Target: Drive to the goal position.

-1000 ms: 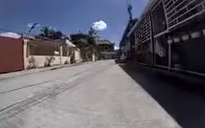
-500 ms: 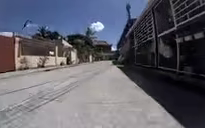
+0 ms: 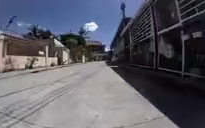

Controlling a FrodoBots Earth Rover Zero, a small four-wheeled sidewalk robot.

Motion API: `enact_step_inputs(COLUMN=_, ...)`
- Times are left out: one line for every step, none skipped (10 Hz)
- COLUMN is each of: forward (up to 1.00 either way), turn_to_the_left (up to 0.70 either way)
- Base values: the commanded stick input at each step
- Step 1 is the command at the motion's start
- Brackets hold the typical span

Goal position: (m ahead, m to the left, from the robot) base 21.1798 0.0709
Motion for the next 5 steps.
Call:
enact_step_inputs(forward=1.00, turn_to_the_left=0.00)
enact_step_inputs(forward=1.00, turn_to_the_left=0.00)
enact_step_inputs(forward=1.00, turn_to_the_left=0.00)
enact_step_inputs(forward=1.00, turn_to_the_left=0.00)
enact_step_inputs(forward=1.00, turn_to_the_left=0.00)
